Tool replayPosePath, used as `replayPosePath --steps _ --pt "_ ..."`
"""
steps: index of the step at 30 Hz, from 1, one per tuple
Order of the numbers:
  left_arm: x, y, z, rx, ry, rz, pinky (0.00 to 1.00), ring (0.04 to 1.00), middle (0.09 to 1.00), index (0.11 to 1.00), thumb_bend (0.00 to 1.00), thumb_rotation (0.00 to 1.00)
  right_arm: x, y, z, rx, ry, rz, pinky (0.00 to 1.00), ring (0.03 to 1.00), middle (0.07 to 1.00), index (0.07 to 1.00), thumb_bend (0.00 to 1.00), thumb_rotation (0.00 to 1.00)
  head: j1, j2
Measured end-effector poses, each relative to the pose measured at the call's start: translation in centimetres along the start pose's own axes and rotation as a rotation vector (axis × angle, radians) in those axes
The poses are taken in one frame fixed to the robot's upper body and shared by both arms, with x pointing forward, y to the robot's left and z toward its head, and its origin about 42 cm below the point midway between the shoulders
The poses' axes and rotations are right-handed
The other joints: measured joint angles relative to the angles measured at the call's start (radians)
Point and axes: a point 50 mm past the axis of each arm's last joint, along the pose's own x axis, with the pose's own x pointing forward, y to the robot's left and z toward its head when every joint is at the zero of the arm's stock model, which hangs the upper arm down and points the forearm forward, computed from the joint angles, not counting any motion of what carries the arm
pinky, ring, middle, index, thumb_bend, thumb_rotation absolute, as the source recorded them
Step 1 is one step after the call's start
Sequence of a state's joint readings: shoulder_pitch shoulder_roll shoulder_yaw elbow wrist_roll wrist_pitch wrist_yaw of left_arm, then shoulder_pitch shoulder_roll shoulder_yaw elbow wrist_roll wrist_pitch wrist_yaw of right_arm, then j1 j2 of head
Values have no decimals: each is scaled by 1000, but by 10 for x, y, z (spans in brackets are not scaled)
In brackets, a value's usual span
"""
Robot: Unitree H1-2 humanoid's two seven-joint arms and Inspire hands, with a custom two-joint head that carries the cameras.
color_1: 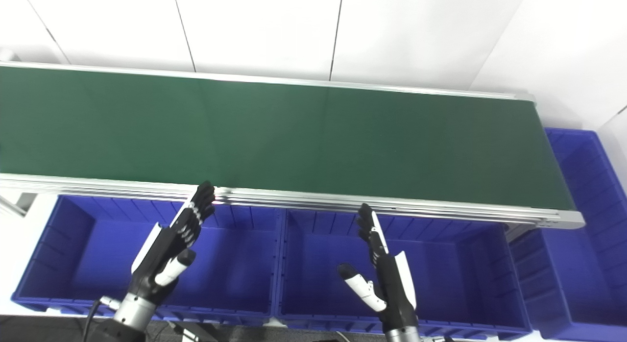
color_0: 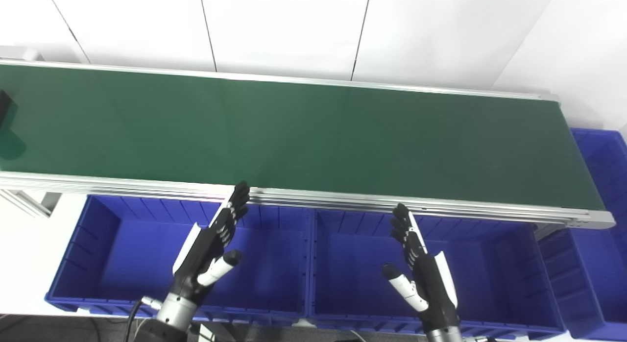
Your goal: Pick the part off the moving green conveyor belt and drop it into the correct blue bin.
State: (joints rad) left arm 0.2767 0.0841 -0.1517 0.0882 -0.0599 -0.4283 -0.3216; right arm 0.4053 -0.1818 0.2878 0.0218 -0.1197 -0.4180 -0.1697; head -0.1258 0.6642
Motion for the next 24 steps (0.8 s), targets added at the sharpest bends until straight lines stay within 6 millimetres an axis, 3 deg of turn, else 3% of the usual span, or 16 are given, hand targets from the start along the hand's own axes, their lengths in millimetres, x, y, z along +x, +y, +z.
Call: replayPosePath --steps 4,17,24 --pt "-1 0 2 2 -5 -18 1000 1000 1000 1000 881 784 -3 2 -3 -5 14 -13 922 950 971 995 687 744 -3 -5" --pt "-7 7 0 -8 2 -3 991 997 1000 1000 893 800 -3 4 -5 -16 19 -45 896 942 964 985 711 743 -15 -14" --pt "-4 8 -9 -16 29 -36 1000 1000 1000 1000 887 787 -3 11 -12 -32 36 -38 915 941 958 986 720 758 -44 -58"
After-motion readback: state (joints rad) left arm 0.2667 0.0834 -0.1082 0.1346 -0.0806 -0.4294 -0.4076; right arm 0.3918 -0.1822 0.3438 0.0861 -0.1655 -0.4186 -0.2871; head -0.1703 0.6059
